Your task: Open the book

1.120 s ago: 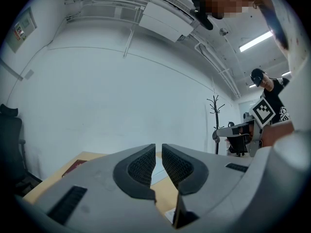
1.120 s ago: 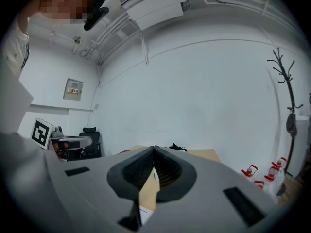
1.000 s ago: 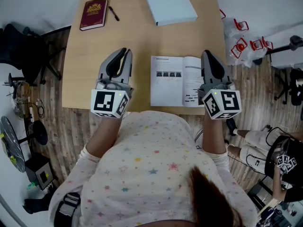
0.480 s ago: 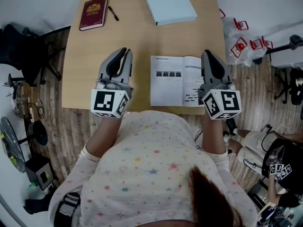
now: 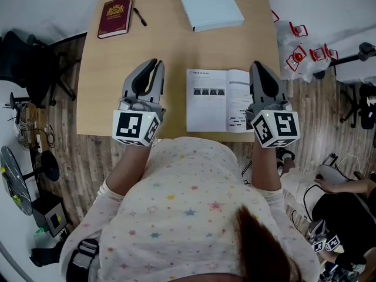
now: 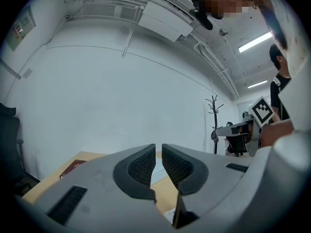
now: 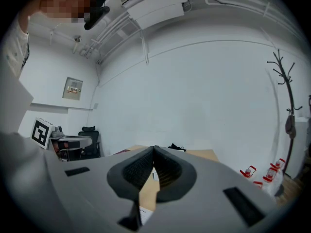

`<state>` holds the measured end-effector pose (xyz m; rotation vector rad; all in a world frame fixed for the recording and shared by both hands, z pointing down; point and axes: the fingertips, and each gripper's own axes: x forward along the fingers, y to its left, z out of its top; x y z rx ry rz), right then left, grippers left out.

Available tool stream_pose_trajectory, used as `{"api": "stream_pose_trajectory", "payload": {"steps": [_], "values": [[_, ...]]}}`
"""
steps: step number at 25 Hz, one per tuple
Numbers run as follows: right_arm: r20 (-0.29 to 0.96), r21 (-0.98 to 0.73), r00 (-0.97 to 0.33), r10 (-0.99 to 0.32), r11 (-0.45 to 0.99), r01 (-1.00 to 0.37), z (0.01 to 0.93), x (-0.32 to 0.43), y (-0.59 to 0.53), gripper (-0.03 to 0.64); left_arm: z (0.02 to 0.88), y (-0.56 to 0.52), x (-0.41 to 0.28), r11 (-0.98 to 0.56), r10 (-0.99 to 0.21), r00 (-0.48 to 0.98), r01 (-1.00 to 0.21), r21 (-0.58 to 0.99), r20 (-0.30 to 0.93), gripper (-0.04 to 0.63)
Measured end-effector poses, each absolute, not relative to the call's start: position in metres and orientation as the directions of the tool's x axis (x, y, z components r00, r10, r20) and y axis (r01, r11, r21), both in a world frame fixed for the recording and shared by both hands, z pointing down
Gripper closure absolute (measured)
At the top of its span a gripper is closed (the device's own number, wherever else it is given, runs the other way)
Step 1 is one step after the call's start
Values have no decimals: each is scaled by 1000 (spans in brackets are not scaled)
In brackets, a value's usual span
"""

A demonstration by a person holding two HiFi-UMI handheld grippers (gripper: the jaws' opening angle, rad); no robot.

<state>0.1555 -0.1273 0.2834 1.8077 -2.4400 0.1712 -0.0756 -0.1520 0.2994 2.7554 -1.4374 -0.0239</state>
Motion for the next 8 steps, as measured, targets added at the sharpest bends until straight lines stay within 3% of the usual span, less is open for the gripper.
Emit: {"api": "stream_pose_trajectory", "payload": {"steps": [8], "values": [[154, -27, -292, -944, 291, -956, 286, 154, -129, 617, 300, -154, -75, -579, -815, 579, -815, 38, 1, 549]]}}
